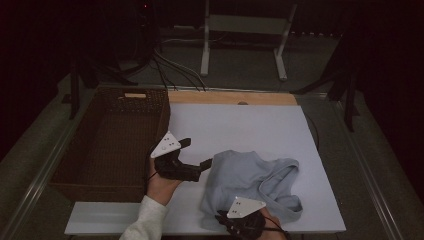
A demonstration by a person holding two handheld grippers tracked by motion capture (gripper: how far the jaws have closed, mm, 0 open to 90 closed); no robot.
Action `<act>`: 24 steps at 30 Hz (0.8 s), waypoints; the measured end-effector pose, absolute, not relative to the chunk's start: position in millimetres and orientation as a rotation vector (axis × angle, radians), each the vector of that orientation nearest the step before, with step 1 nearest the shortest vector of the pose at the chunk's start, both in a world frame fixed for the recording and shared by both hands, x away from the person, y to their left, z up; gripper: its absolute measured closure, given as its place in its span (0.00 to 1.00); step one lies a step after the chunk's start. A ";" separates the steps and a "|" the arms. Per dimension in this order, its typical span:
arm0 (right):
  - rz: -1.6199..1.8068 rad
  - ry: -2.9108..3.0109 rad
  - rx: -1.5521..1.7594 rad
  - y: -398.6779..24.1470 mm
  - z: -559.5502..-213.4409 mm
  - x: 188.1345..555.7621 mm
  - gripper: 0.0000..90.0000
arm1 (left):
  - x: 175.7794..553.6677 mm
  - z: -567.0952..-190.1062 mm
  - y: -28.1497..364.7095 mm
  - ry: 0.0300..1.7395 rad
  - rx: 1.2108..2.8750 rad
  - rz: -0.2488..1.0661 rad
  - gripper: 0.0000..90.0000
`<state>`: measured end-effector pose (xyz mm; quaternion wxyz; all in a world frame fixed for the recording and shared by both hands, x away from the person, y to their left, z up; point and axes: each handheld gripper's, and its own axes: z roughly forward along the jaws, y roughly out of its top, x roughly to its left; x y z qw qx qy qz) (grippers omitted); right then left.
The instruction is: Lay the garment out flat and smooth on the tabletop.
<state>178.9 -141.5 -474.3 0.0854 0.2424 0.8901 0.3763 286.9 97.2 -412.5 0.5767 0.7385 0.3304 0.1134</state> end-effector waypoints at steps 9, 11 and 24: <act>1.144 2.571 0.822 -158.6 -467.9 185.0 0.45 | 288.0 -420.2 87.8 0.745 1.749 0.278 0.00; 1.138 2.544 0.844 -163.9 -467.2 186.5 0.40 | 288.7 -422.2 83.3 0.733 1.756 0.284 0.00; 1.088 2.383 0.975 -203.9 -463.3 192.8 0.34 | 301.1 -433.8 57.4 0.654 1.786 0.314 0.02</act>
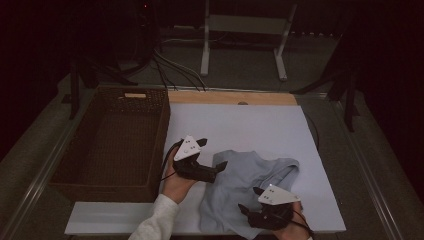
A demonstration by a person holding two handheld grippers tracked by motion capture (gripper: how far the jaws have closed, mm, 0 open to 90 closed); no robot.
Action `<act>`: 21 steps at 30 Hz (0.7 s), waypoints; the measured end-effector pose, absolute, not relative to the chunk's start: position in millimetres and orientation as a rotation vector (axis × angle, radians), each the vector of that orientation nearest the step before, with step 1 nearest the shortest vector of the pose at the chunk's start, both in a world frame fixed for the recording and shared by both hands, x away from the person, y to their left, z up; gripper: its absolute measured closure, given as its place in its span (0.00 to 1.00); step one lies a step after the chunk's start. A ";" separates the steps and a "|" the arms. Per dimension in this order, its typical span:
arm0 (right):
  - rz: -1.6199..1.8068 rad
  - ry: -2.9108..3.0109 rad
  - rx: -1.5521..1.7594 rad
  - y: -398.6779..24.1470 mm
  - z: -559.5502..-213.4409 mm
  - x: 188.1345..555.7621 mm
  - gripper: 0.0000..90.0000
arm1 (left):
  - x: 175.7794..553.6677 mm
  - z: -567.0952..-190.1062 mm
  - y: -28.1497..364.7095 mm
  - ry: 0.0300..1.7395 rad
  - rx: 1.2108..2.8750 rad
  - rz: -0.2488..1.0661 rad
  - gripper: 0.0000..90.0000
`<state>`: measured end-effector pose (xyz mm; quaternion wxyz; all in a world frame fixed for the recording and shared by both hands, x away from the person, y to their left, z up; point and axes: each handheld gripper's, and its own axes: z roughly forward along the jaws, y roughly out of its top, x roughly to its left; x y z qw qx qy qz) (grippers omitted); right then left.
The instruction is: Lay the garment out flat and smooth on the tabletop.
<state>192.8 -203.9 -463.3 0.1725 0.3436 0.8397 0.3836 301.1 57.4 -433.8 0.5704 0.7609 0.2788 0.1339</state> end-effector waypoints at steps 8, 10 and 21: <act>1.014 2.319 1.074 -234.0 -467.5 197.4 0.36 | 305.0 -436.5 55.0 0.651 1.776 0.326 0.02; 0.990 2.317 1.105 -241.4 -469.4 198.0 0.39 | 305.4 -436.6 54.4 0.649 1.778 0.326 0.02; 0.845 2.383 1.151 -260.1 -484.8 201.3 0.62 | 308.7 -435.5 49.1 0.636 1.788 0.335 0.02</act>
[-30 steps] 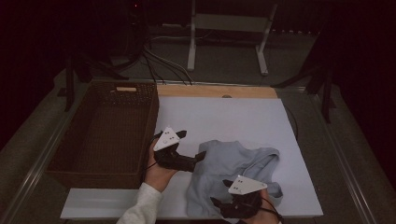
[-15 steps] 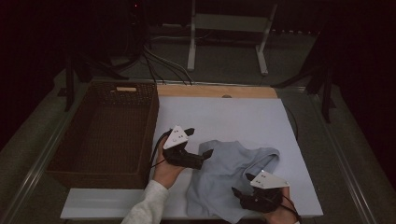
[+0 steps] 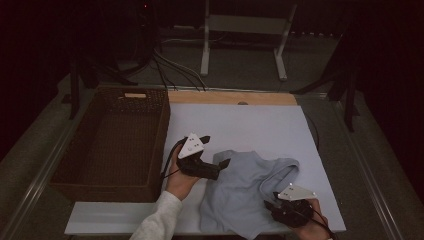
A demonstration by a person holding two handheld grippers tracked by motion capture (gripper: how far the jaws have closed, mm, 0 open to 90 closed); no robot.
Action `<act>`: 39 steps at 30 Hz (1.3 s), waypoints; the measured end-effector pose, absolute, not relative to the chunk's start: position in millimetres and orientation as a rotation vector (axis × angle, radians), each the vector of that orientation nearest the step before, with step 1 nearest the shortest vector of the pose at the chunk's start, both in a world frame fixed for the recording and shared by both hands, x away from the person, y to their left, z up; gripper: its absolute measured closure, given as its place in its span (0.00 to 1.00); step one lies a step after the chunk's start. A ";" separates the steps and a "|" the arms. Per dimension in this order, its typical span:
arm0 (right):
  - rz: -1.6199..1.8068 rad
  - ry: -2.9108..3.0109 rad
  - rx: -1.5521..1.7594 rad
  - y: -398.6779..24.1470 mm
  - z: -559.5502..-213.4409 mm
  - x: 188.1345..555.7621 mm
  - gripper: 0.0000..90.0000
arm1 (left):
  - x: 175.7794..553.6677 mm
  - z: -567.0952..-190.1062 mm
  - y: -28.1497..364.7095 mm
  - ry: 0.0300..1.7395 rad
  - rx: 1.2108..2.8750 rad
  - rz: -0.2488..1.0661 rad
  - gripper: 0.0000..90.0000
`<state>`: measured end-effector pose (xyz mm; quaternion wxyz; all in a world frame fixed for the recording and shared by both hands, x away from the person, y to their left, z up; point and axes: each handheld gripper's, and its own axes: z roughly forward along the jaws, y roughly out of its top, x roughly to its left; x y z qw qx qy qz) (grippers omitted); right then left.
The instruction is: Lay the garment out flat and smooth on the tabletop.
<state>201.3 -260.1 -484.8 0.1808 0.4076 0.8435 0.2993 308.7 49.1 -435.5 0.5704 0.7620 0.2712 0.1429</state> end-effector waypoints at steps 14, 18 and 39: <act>0.774 2.424 1.063 -265.7 -480.1 200.0 0.97 | 315.4 -436.9 43.0 0.632 1.808 0.344 0.02; 0.776 2.384 1.102 -274.8 -478.2 202.1 0.98 | 317.2 -438.4 42.3 0.637 1.808 0.342 0.02; 0.700 2.116 1.302 -323.8 -474.7 219.1 0.99 | 321.8 -448.6 28.1 0.634 1.829 0.305 0.02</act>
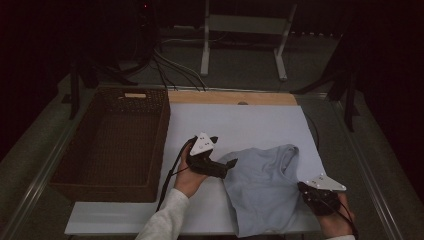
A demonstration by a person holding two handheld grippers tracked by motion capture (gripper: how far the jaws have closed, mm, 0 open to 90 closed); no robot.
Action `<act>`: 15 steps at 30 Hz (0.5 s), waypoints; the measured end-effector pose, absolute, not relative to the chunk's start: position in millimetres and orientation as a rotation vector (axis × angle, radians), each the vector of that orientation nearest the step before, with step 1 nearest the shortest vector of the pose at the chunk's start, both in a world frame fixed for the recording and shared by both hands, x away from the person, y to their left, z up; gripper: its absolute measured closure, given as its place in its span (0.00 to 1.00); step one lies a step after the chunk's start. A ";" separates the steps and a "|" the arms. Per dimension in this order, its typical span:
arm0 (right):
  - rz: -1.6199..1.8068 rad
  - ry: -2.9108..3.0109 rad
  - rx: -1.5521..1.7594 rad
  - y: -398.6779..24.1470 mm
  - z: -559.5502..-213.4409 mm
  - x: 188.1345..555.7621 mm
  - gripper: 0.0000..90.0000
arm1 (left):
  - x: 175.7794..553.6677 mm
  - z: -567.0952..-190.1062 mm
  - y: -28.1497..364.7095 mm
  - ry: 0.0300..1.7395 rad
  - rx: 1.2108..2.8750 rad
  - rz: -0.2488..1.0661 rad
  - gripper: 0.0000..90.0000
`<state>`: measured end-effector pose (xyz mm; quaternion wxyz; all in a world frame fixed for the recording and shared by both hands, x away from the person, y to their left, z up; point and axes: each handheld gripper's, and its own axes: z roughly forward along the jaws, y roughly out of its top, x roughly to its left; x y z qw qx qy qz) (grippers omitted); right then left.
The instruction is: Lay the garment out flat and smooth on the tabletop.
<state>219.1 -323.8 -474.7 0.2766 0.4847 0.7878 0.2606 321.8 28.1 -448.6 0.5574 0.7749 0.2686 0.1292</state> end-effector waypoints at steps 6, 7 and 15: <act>0.682 2.062 1.326 -329.2 -474.0 221.5 0.99 | 321.1 -448.3 27.0 0.632 1.828 0.300 0.02; 0.691 2.066 1.327 -328.4 -473.9 221.1 0.98 | 321.1 -448.2 26.9 0.632 1.827 0.300 0.02; 0.908 2.133 1.272 -313.4 -466.5 208.6 0.54 | 321.6 -448.2 26.3 0.636 1.821 0.297 0.02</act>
